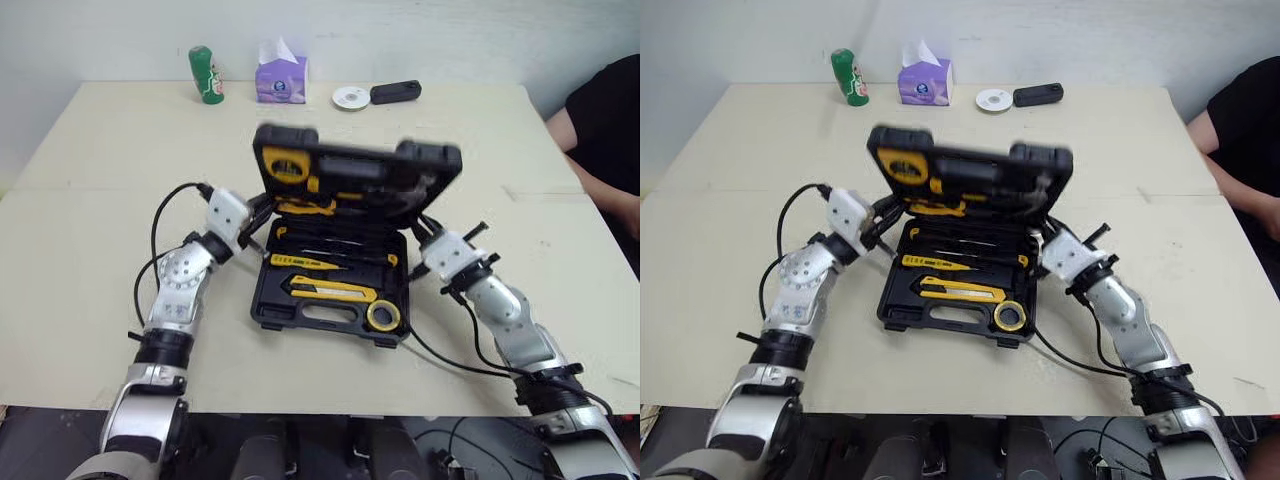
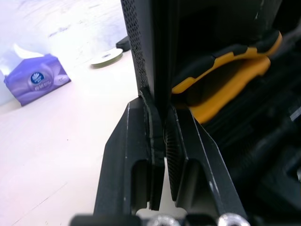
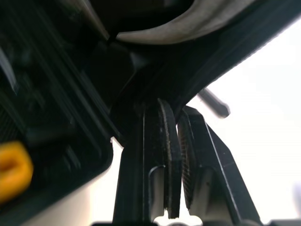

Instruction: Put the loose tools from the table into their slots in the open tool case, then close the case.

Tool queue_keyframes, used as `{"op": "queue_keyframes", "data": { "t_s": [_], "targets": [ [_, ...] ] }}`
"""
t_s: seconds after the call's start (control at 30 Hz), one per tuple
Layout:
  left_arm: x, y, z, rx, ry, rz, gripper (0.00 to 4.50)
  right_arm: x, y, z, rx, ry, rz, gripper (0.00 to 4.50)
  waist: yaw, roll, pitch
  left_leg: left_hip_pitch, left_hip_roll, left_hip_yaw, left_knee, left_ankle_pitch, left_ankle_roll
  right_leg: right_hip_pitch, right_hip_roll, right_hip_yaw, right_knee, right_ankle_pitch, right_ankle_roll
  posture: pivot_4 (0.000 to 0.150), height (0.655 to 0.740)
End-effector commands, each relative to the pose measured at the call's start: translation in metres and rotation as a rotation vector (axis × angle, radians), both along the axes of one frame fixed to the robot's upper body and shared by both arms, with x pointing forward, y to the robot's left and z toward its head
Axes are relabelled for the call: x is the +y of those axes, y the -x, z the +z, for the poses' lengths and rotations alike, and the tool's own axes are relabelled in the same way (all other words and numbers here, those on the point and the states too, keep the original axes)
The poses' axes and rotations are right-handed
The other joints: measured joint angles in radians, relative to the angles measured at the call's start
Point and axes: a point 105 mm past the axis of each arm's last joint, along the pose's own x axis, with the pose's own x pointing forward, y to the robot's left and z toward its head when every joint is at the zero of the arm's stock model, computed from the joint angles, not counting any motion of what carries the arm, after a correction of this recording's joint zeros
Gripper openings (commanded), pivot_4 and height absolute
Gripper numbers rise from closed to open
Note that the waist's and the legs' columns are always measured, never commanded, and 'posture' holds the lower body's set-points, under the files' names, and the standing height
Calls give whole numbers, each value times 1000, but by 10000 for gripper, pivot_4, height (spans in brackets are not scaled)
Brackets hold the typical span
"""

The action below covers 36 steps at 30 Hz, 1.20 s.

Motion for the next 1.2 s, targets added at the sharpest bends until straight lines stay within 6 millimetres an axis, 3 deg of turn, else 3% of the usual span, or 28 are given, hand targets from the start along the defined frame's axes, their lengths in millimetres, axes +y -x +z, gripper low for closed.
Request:
{"op": "queue_keyframes", "data": {
  "t_s": [0.03,0.27,0.4,0.53,0.7,0.73,0.83,0.93,1.07,1.2],
  "targets": [
    [37,7,21,-137,-6,131,74,-27,6,-21,-28,166,-55,0,0,0,0,1,0,0,0,0,0,1,0,0,0,0,0,1500,7400],
    [47,15,-6,-56,-105,152,74,-26,19,-59,82,276,50,0,-3,0,0,19,3,-2,-5,-1,-1,22,-2,-1,-9,0,0,1500,7400],
    [54,21,-12,19,-101,125,74,-27,25,-58,125,228,93,0,-4,-2,-1,37,4,-2,-16,-2,-3,36,0,-1,-16,-1,-1,1500,7400],
    [56,30,-11,50,-104,62,17395,-29,29,-54,146,228,119,16800,-1,-3,-2,36,5,-2,-15,-2,-3,36,0,-1,-15,-1,-2,1500,7400],
    [91,48,-20,176,-117,92,41370,-45,43,-51,211,233,131,43174,0,-3,-2,36,5,-3,-14,-2,-3,37,-1,-1,-15,-1,-2,1500,7400],
    [100,51,-20,188,-134,113,44689,-47,50,-49,221,241,155,45000,1,-3,-2,36,5,-4,-15,-2,-3,38,-1,-2,-16,-1,-2,1500,7400],
    [125,53,-17,231,-96,186,44689,-57,67,-52,326,258,200,45000,13,-3,-2,35,5,-6,-15,-2,-3,38,-1,-3,-17,-1,-2,1500,7400],
    [132,49,-13,263,-48,203,44689,-64,78,-57,450,189,219,45000,26,-4,-3,37,5,-7,-15,-3,-3,41,-2,-3,-20,-1,-2,1500,7400],
    [123,34,-4,285,-7,165,44689,-52,86,-44,578,-92,249,45000,36,-5,-3,37,5,-11,-15,-4,-3,43,-1,-4,-20,-1,-2,1500,7400],
    [107,28,-5,323,-50,66,44689,-42,102,-52,682,-65,289,45000,33,-5,-3,37,4,-9,-15,-4,-3,43,-1,-4,-21,-1,-1,1500,7400]
  ]
}}
